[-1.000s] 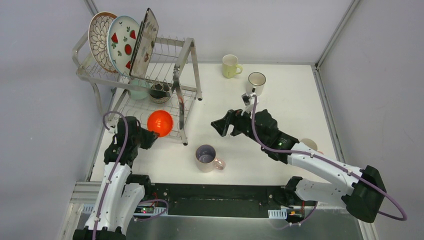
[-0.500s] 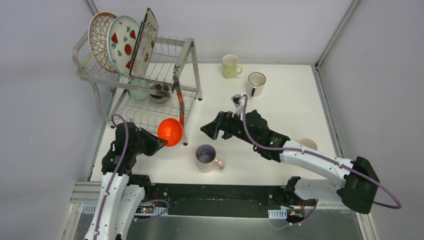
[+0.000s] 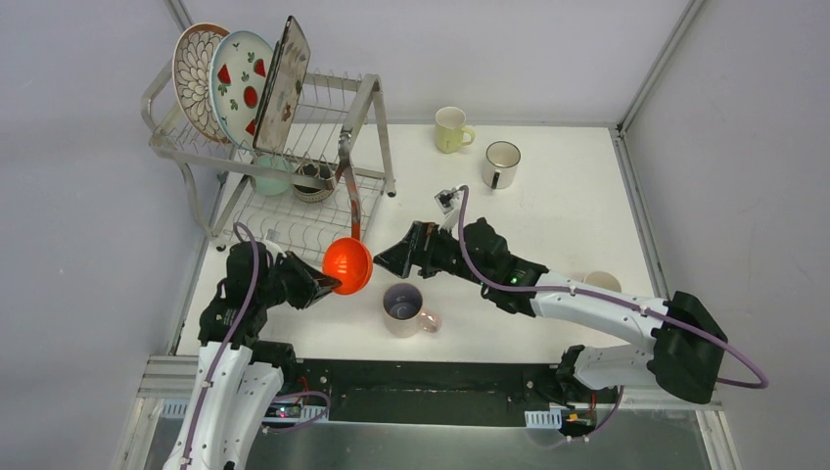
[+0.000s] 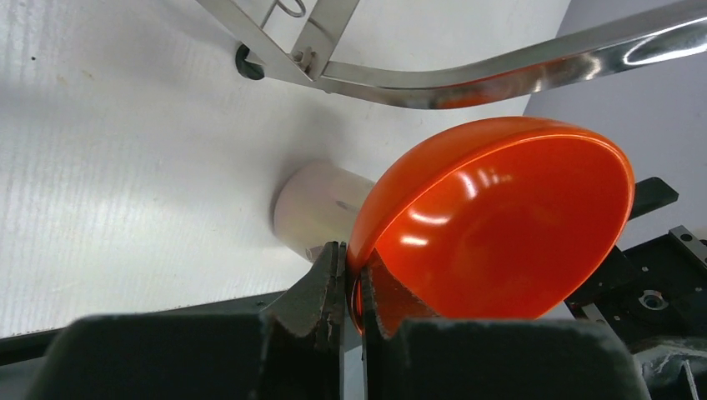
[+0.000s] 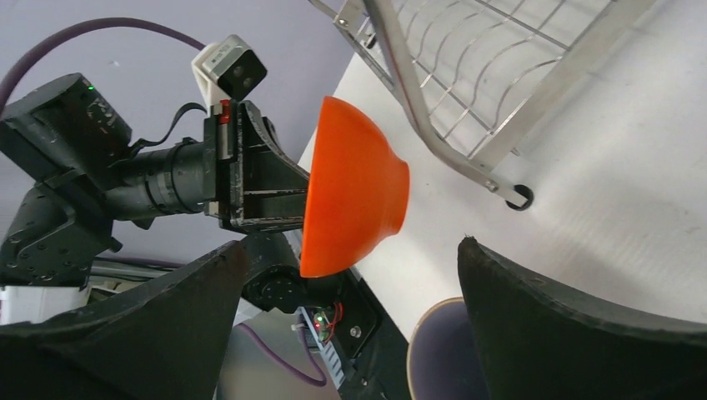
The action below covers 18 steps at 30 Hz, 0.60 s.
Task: Load the mixed dishes into the dish rack
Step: Pick up the bowl from the dish rack.
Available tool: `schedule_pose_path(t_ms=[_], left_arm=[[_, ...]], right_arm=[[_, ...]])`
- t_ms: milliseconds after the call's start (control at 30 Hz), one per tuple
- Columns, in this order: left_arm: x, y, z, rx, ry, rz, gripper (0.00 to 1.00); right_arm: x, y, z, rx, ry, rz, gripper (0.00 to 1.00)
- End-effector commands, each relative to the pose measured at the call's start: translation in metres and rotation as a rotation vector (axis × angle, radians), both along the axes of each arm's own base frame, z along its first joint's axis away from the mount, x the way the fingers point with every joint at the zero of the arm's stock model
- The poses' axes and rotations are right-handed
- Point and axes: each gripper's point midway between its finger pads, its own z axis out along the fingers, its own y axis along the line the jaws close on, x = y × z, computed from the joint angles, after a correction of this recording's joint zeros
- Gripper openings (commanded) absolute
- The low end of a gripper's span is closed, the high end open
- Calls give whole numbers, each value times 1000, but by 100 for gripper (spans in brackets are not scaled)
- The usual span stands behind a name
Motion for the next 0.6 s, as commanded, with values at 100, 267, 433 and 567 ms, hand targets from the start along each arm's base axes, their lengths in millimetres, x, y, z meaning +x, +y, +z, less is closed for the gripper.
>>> schedule_pose_path(t_ms=[100,267,433,567], left_arm=[[-1,-12,51,-67,-205,-69,0],[-3,-18,56,-135,-252,-80,0],[-2,-23,61,-158,-263,-106,0],[-1,-26,65,-163,-262,-130,0]], right_arm=[[-10,21,51,176,-42,77,99],[-10,31,49,183,-2,94,100],[-14,44,42,193,36,134,100],[-16,48,39,217,47,154,95]])
